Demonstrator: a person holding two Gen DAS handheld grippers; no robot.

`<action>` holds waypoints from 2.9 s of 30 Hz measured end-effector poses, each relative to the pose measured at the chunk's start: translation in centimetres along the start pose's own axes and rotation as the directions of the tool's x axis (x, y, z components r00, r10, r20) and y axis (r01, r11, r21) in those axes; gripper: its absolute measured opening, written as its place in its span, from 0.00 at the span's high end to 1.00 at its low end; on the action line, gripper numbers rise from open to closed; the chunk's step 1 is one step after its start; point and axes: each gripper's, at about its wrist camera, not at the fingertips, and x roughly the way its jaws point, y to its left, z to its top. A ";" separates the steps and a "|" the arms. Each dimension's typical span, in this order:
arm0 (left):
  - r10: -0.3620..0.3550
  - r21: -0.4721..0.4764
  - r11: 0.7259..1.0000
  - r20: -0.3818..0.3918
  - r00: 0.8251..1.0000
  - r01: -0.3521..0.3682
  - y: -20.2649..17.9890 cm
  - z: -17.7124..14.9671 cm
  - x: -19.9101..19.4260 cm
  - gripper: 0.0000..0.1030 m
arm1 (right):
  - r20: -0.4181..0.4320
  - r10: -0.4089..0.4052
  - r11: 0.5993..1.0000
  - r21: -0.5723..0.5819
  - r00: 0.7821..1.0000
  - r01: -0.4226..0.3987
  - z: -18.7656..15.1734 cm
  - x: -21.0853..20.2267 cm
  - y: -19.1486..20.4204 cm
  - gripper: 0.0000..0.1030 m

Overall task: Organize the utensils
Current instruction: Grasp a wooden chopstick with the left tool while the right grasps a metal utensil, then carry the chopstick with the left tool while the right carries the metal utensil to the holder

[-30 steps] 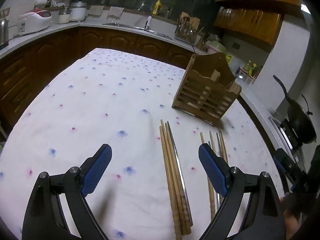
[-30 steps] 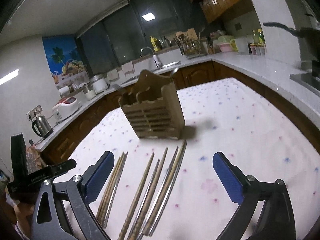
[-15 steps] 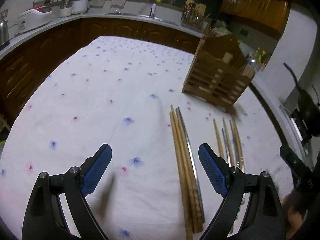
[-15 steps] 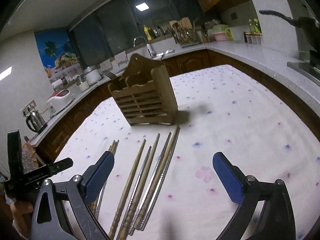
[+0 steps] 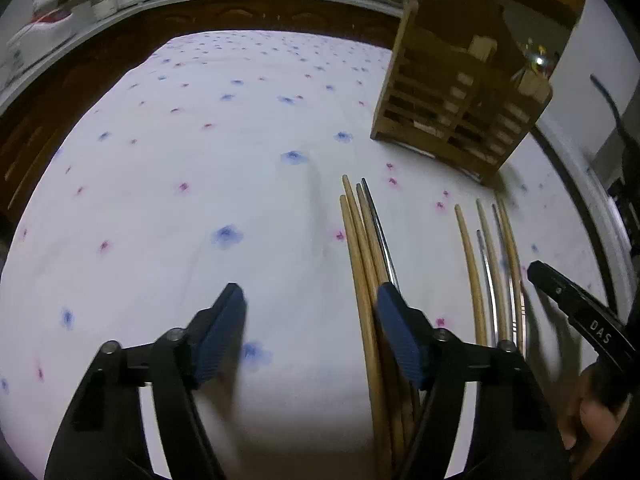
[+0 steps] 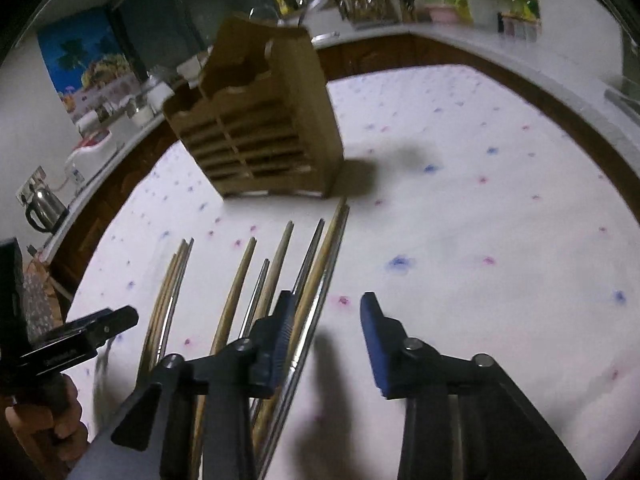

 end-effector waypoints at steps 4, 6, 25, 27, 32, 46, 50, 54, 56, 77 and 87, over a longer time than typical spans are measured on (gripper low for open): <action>0.012 0.040 0.999 -0.013 1.000 -0.011 -0.9 0.5 1.1 0.43 | -0.042 -0.011 1.000 -0.023 0.999 0.010 0.3 1.7 0.7 0.78; 0.008 0.049 0.999 -0.012 1.000 -0.008 -1.1 0.6 1.1 0.43 | -0.040 -0.031 0.998 -0.048 0.999 0.029 0.2 1.8 1.1 0.78; 0.011 0.102 0.995 -0.036 0.999 -0.008 -1.0 2.3 2.1 0.58 | -0.014 0.021 1.000 0.003 1.000 -0.021 2.0 0.2 -0.6 0.78; 0.010 0.105 0.994 -0.035 0.999 -0.007 -1.1 2.7 2.4 0.63 | -0.029 0.028 1.000 -0.005 0.999 -0.028 2.8 1.3 0.1 0.78; 0.032 0.132 0.991 -0.008 0.999 -0.031 -1.5 3.0 3.0 0.77 | -0.065 -0.014 0.999 -0.042 0.998 0.011 3.7 4.2 1.2 0.78; -0.090 0.063 0.994 0.052 0.995 0.087 0.1 3.2 0.6 0.95 | -0.033 0.021 1.000 -0.012 0.999 -0.021 3.9 3.0 0.6 0.96; -0.157 0.036 0.987 0.094 0.983 0.154 0.8 2.8 -2.4 0.95 | 0.012 0.071 0.997 -0.017 0.997 -0.071 3.8 0.3 1.3 0.96; -0.205 0.024 0.979 0.129 0.970 0.203 1.2 2.4 -5.2 0.95 | 0.060 0.114 0.993 -0.026 0.992 -0.113 3.9 -2.7 2.1 0.96; -0.230 0.016 0.973 0.143 0.963 0.230 1.4 2.4 -6.3 0.95 | 0.084 0.139 0.990 -0.027 0.987 -0.137 4.1 -4.1 2.3 0.96; -0.287 0.070 0.957 0.333 0.898 0.280 1.2 3.8 -15.7 0.95 | 0.306 0.201 0.979 -0.097 0.931 -0.179 7.2 -13.2 4.2 0.96; -0.281 0.076 0.959 0.381 0.881 0.273 1.1 5.5 -16.6 0.95 | 0.340 0.193 0.981 -0.088 0.920 -0.173 8.4 -13.9 3.2 0.96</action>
